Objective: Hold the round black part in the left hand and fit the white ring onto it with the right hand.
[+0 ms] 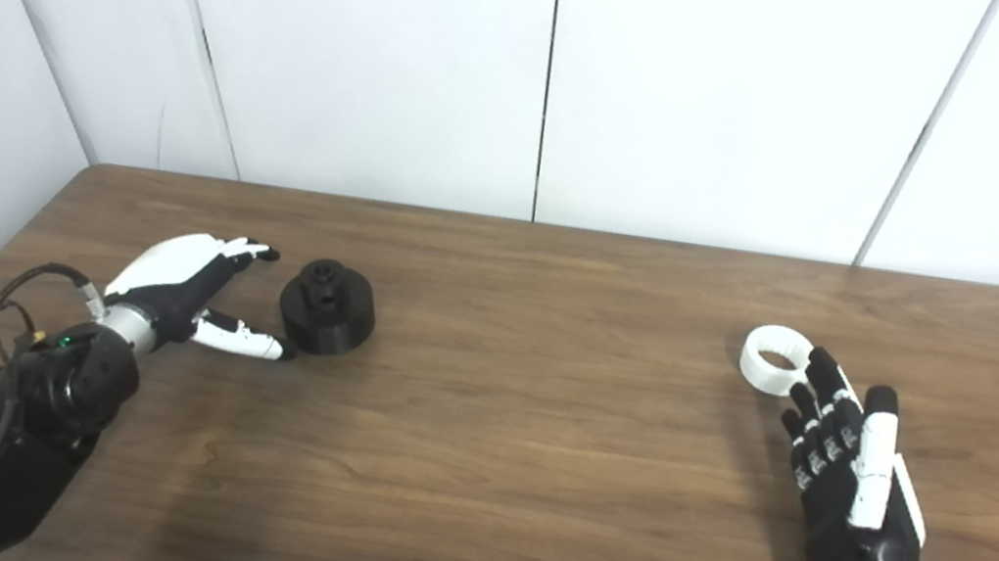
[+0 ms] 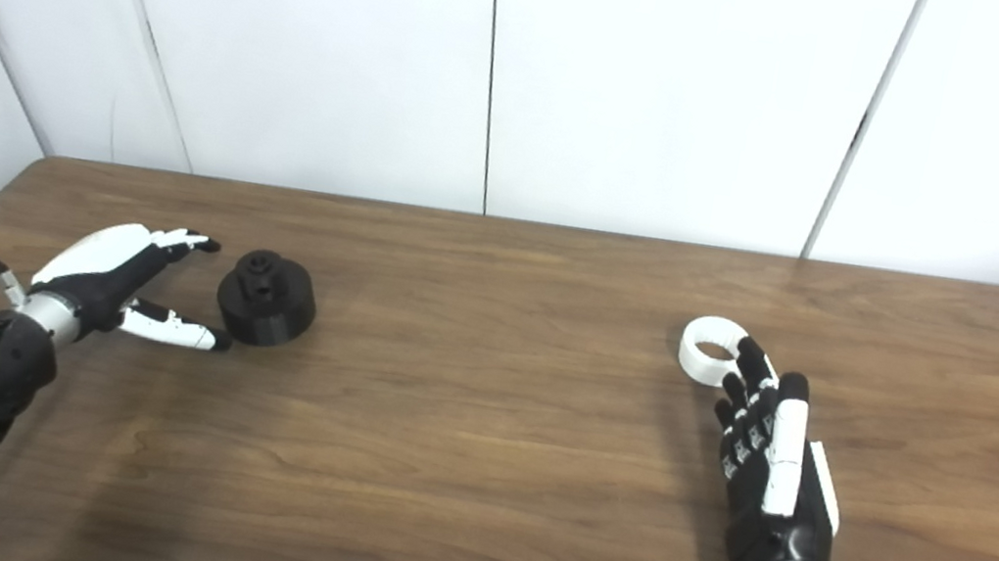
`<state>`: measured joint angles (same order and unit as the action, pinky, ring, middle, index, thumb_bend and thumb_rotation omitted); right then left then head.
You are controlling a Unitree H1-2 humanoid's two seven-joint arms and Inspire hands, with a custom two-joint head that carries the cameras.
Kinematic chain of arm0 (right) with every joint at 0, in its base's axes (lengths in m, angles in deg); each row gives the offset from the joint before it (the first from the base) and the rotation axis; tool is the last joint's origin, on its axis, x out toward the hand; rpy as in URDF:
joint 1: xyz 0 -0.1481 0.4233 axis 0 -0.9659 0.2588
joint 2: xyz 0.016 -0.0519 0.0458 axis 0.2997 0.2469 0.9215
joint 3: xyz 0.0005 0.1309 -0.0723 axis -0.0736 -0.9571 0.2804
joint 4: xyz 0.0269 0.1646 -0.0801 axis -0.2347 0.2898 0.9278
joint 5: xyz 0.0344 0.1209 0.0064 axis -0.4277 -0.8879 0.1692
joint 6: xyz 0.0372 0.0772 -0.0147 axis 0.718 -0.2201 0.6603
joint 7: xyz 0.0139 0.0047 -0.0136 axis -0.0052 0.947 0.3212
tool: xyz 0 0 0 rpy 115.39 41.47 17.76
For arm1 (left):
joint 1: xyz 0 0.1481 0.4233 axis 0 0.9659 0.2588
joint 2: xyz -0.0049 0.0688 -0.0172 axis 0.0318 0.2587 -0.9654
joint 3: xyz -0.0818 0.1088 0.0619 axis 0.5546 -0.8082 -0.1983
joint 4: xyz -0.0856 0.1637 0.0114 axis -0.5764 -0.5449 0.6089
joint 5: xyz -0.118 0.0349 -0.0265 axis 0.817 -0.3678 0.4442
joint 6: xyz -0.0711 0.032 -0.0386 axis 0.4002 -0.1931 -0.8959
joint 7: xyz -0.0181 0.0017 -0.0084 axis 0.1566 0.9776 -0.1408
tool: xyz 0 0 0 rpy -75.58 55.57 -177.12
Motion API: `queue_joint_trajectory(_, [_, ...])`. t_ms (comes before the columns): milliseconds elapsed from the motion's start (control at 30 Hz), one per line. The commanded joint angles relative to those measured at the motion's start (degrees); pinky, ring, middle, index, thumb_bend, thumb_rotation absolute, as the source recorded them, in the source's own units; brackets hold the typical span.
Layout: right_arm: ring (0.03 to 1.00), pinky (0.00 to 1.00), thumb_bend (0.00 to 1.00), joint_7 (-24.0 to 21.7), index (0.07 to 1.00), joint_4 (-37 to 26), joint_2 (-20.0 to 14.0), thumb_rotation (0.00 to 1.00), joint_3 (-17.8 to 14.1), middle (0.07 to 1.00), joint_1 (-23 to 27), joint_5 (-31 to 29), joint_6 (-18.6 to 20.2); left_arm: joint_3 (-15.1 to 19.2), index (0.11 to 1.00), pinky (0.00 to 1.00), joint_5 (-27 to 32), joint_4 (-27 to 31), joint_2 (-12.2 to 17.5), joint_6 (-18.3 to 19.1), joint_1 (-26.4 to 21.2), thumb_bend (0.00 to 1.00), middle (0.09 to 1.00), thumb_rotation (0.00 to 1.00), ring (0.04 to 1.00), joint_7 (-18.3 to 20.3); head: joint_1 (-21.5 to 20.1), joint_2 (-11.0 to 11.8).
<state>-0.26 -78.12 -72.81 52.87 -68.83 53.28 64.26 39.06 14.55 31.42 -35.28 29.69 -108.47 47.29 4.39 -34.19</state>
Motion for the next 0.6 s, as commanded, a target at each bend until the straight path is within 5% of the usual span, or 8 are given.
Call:
queue_joint_trajectory(0, [0.986, 1.0, 0.63, -0.3, 0.931, -2.1, 0.1, 1.0, 0.1, 0.987, 1.5, 0.0, -1.4, 0.3, 0.893, 0.97, -1.0, -0.1, 1.7, -1.3, -3.6, 1.0, 0.987, 0.47, 1.0, -1.3, 0.0, -0.1])
queue_joint_trajectory(567, [0.993, 1.0, 0.62, 0.0, 0.927, -2.2, 0.5, 1.0, 0.0, 0.99, 1.2, 0.1, -2.1, -1.4, 0.894, 0.96, -1.0, -1.5, 0.6, -1.2, -5.7, 1.0, 0.984, 0.48, 1.0, -0.6, -0.6, -0.1])
